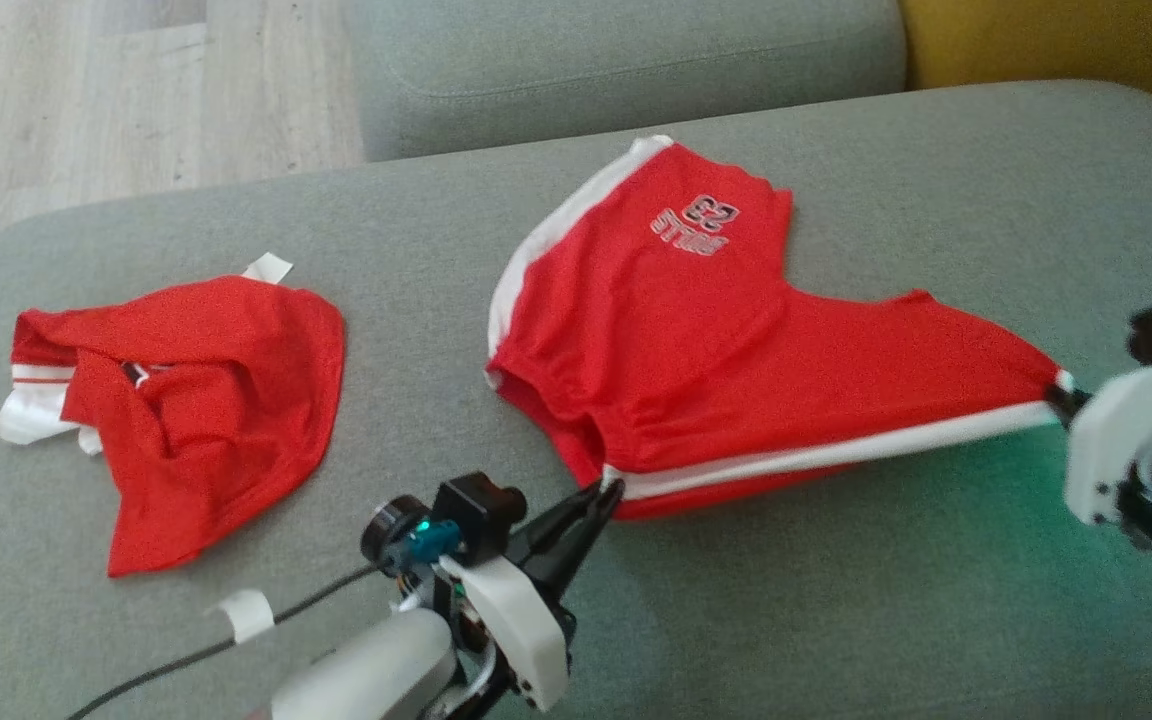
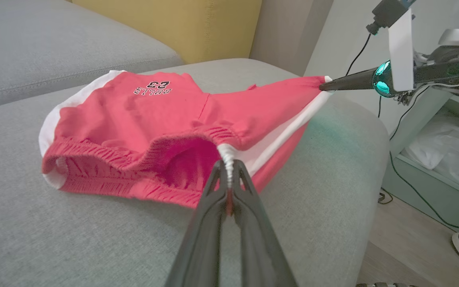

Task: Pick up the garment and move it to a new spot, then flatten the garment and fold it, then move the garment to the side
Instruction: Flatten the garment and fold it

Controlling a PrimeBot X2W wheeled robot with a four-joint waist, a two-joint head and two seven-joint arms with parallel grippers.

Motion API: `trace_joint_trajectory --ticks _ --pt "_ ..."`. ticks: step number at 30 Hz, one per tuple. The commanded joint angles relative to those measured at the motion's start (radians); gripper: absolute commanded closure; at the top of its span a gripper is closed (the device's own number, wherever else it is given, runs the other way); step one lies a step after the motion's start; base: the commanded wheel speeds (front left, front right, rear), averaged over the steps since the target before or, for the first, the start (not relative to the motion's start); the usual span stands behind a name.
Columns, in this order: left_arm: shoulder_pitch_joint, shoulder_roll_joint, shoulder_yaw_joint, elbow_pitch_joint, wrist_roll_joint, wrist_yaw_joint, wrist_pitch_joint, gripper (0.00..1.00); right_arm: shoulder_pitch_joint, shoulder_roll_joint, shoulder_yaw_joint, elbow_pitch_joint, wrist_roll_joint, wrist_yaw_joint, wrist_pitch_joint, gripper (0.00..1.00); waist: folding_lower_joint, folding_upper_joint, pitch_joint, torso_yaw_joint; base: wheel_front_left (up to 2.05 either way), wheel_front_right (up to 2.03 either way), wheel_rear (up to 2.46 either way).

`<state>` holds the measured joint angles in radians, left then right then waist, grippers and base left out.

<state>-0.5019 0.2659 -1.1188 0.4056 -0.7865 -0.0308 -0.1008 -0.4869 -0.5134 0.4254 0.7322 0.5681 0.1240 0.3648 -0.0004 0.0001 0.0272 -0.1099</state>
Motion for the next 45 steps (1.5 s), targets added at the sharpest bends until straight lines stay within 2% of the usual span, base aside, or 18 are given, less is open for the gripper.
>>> trace_joint_trajectory --ticks 1,6,11,12,16,20,24,31,45 --pt "-0.036 0.032 0.033 -0.046 -0.003 0.017 0.001 1.00 0.002 -0.044 -0.027 -0.062 0.006 0.007 -0.001 1.00 0.0004 -0.0001 -0.002 0.007 0.00 0.00 0.00" --pt "-0.045 0.047 0.056 -0.118 0.001 0.070 0.006 1.00 0.064 -0.045 -0.157 -0.211 -0.028 0.007 0.022 1.00 0.0004 -0.0001 0.015 0.020 0.00 0.00 0.00" --pt "-0.102 0.042 0.091 -0.126 0.005 0.095 0.001 1.00 0.044 0.019 -0.295 -0.320 -0.123 0.007 0.024 1.00 0.0004 -0.0001 0.064 0.044 0.00 0.00 0.00" --pt "-0.102 0.042 0.091 -0.126 0.005 0.095 0.001 1.00 0.044 0.019 -0.295 -0.320 -0.123 0.007 0.024 1.00 0.0004 -0.0001 0.064 0.044 0.00 0.00 0.00" --pt "-0.157 0.027 0.114 -0.102 0.012 0.106 -0.004 1.00 -0.016 0.080 -0.367 -0.365 -0.206 0.007 0.023 1.00 0.0004 -0.0001 0.121 0.072 0.00 0.00 0.00" --pt "-0.211 0.006 0.138 -0.066 0.015 0.113 -0.015 1.00 -0.109 0.141 -0.412 -0.360 -0.288 0.007 0.007 1.00 0.0004 -0.0001 0.187 0.104 0.00 0.00 0.00" --pt "-0.260 -0.017 0.156 -0.029 0.018 0.113 -0.031 1.00 -0.209 0.172 -0.403 -0.305 -0.361 0.007 -0.021 1.00 0.0004 -0.0001 0.245 0.140 0.00 0.00 0.00" --pt "-0.335 -0.070 0.146 0.034 0.040 0.096 -0.049 1.00 -0.392 0.203 -0.374 -0.129 -0.460 0.007 -0.101 1.00 0.0004 -0.0001 0.330 0.203 0.00 0.00 0.00" --pt "-0.421 -0.165 0.132 0.116 0.053 0.063 -0.100 1.00 -0.618 0.215 -0.404 0.188 -0.566 0.007 -0.253 1.00 0.0004 -0.0001 0.445 0.301 0.00 0.00 0.00"
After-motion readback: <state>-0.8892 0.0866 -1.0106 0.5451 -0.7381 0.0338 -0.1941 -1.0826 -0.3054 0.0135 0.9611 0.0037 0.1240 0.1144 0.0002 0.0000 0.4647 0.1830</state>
